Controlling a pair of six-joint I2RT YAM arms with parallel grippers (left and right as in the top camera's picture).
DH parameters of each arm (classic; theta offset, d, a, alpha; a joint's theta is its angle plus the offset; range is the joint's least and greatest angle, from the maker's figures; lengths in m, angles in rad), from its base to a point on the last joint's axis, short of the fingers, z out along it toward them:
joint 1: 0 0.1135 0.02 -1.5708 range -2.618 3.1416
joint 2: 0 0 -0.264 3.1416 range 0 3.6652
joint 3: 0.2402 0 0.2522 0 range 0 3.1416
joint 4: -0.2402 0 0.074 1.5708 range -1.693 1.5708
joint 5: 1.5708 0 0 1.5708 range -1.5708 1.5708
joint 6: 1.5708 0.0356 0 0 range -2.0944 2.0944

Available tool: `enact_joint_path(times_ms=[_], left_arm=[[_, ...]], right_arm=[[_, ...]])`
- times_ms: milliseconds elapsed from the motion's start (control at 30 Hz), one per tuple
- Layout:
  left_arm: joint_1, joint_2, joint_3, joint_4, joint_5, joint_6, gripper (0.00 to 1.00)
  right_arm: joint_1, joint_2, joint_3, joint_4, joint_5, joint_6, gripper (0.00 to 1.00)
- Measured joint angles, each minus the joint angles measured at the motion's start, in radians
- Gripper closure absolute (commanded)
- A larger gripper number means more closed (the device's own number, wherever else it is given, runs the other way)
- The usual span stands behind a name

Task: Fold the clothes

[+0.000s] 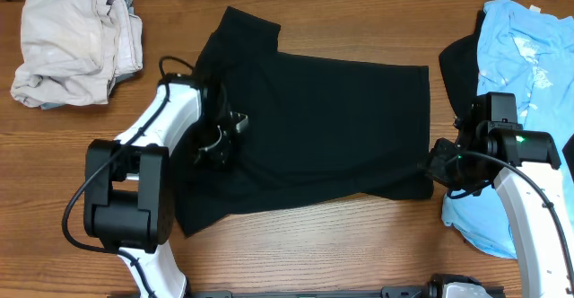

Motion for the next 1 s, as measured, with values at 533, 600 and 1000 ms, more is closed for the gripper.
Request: enact_joint_path(times_ms=[533, 600, 1000], left_arm=[[0.0, 0.003, 0.418, -0.154, -0.093, -0.052, 0.96], [0.0, 0.003, 0.418, -0.135, -0.112, -0.051, 0.96], [0.0, 0.003, 0.421, -0.125, -0.145, -0.063, 0.55]], right_arm=[[0.0, 0.0, 0.0, 0.014, 0.0, 0.0, 0.96], [0.0, 0.0, 0.0, 0.019, 0.0, 0.0, 0.96], [0.0, 0.0, 0.0, 0.021, 0.0, 0.0, 0.96]])
